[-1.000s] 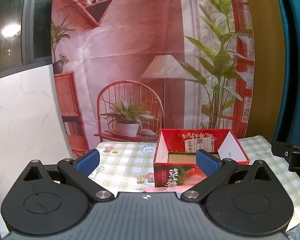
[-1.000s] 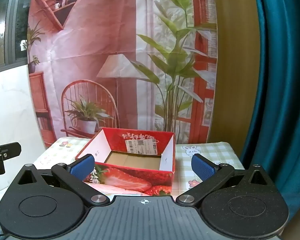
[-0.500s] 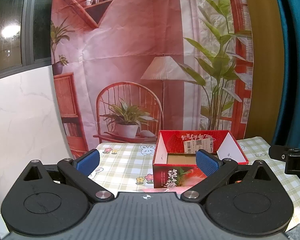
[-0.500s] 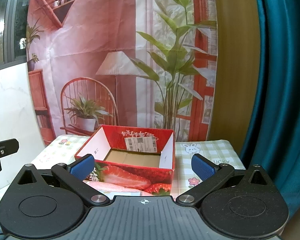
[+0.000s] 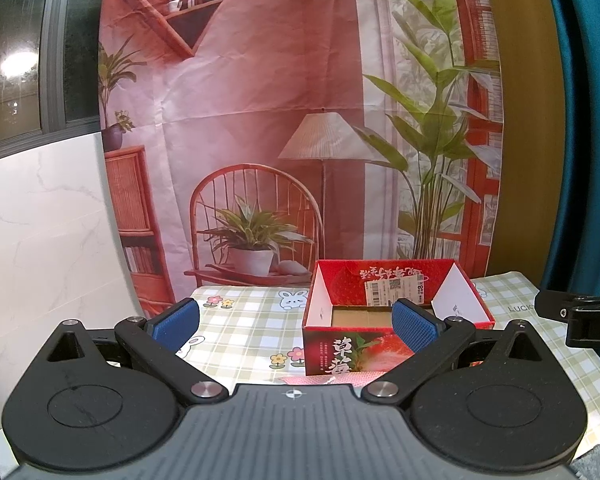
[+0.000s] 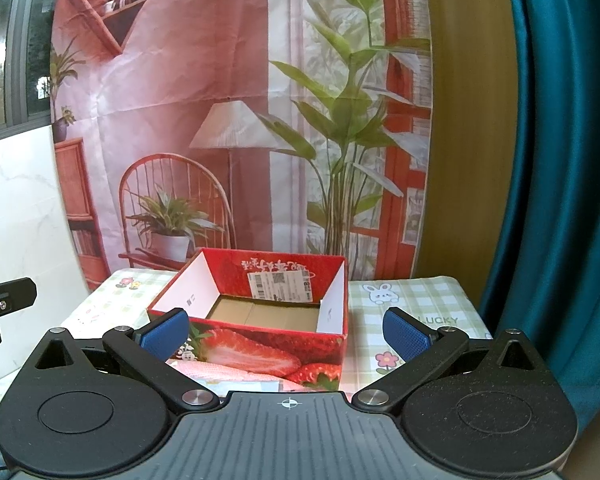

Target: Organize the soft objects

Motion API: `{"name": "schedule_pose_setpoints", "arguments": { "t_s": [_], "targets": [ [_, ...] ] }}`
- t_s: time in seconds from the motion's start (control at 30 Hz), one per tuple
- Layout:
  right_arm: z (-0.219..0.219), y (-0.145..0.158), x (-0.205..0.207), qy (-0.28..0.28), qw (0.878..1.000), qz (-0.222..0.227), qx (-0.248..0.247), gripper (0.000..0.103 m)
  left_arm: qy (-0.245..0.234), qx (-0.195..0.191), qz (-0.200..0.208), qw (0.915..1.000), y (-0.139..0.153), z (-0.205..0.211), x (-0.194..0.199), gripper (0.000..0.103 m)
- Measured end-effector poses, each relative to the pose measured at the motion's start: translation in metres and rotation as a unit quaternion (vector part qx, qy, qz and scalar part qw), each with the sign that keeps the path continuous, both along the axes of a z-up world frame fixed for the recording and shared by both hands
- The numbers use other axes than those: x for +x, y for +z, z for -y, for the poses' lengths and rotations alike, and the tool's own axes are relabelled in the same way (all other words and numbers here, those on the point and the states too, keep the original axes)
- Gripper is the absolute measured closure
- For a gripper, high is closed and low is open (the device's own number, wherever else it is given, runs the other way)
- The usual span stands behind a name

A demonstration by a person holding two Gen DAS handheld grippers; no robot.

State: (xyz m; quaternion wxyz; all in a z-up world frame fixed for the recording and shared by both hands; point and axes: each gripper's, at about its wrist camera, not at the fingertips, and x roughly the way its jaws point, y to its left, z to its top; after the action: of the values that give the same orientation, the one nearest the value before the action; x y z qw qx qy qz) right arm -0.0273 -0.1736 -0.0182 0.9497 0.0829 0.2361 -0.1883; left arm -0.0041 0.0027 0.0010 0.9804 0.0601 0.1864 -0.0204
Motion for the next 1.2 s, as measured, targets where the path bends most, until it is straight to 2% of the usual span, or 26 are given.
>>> {"name": "schedule_pose_setpoints", "arguments": {
  "t_s": [1.2],
  "targets": [
    [0.0021,-0.003,-0.0007,0.0,1.0,0.001,0.0,0.0,0.0,0.0,0.0,1.0,-0.0004,0.0009,0.0,0.0]
  ]
}}
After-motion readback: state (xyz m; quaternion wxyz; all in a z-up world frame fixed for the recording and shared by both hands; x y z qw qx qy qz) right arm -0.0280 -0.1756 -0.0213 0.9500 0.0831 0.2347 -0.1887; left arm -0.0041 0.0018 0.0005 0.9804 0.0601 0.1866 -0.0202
